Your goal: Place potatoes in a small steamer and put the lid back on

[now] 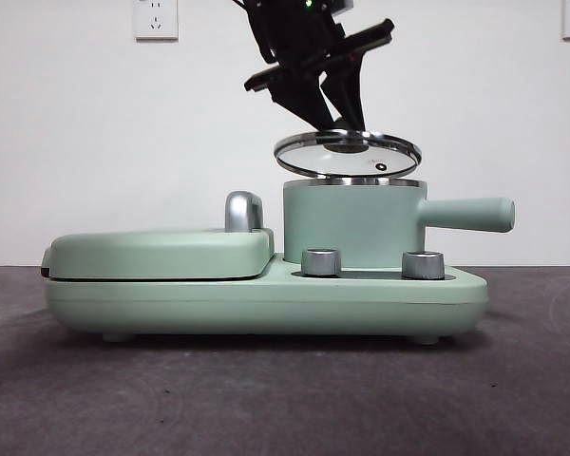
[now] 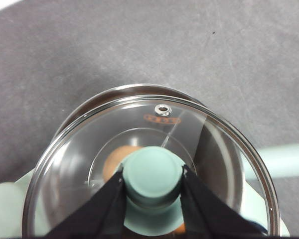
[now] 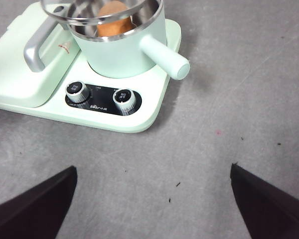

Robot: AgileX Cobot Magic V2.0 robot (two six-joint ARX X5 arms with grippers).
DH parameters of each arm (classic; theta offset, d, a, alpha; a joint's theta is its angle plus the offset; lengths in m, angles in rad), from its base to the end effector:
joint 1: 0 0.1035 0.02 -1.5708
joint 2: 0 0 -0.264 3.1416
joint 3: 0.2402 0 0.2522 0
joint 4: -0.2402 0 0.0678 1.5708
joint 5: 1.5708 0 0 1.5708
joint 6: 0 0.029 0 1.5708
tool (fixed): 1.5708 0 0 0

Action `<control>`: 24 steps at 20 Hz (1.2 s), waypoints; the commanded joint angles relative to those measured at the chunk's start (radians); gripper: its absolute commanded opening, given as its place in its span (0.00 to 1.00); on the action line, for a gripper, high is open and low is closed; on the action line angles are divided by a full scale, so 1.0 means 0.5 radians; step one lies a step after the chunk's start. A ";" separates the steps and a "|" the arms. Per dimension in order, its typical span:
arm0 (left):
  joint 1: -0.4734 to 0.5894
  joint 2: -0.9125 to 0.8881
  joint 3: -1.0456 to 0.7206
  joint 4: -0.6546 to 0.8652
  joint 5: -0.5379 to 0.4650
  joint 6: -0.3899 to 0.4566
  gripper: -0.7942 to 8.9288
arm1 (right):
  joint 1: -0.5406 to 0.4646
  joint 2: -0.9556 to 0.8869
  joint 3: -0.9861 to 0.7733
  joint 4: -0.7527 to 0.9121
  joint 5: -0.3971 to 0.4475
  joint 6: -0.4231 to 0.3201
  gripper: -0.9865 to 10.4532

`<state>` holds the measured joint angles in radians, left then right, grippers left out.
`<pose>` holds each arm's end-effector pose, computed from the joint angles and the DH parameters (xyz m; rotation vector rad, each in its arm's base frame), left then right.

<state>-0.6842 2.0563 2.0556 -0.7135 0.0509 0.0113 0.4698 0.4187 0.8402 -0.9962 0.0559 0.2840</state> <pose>0.3565 -0.2927 0.3334 0.2377 0.6898 -0.7071 0.0533 0.0253 0.3132 0.1223 0.6100 0.3191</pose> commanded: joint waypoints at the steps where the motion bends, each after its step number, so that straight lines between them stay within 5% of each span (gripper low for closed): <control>1: -0.025 0.049 0.056 0.112 0.003 0.008 0.10 | 0.011 0.005 0.007 0.002 0.003 0.024 0.51; 17: -0.026 0.179 0.056 0.188 0.005 0.009 0.10 | 0.011 0.005 0.007 0.000 0.009 0.024 0.51; 24: -0.026 0.188 0.056 0.156 0.028 0.147 0.10 | 0.011 0.005 0.007 0.001 0.009 0.031 0.51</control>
<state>-0.6857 2.1136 2.0560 -0.6456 0.0566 0.0479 0.4698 0.4187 0.8402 -1.0016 0.0566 0.2871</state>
